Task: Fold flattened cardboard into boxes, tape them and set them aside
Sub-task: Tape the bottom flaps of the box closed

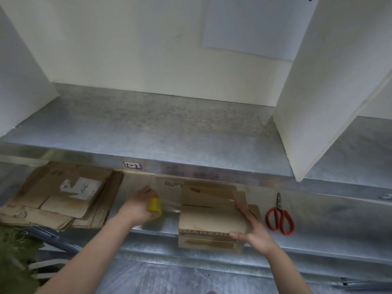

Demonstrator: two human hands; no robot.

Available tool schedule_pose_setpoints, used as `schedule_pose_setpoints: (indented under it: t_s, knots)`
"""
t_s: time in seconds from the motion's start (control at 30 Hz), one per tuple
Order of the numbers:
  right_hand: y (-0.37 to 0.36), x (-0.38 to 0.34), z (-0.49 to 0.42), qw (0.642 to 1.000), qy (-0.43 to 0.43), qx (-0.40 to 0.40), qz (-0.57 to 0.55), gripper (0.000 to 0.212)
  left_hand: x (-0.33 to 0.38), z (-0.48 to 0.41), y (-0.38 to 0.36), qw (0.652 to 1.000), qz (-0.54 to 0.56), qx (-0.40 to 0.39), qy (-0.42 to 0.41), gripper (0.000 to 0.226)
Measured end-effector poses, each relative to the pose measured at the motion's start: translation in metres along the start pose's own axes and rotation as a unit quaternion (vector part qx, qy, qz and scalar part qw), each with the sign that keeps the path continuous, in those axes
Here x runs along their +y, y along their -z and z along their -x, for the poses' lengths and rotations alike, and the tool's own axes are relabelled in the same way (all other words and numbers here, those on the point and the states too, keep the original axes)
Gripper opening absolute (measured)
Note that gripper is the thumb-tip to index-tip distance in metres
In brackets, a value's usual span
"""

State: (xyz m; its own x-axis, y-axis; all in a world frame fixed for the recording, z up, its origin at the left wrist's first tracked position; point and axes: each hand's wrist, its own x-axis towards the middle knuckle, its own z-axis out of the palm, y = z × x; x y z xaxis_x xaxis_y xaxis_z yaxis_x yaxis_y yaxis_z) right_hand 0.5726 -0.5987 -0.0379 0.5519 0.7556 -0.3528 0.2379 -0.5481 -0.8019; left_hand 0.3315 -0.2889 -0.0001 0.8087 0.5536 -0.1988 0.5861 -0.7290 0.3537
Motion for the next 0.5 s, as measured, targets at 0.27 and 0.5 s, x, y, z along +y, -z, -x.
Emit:
schedule_pose_setpoints:
  t_s: [0.27,0.5]
  knots:
    - [0.001,-0.008,0.004,1.0,-0.007,0.0,0.01,0.095,-0.012,0.004,-0.007,0.996,-0.067,0.055,-0.029,0.055]
    - [-0.003,-0.009,0.015,0.993,0.018,0.037,0.114,0.103,-0.008,0.007,0.012,0.998,0.018,-0.031,-0.047,0.053]
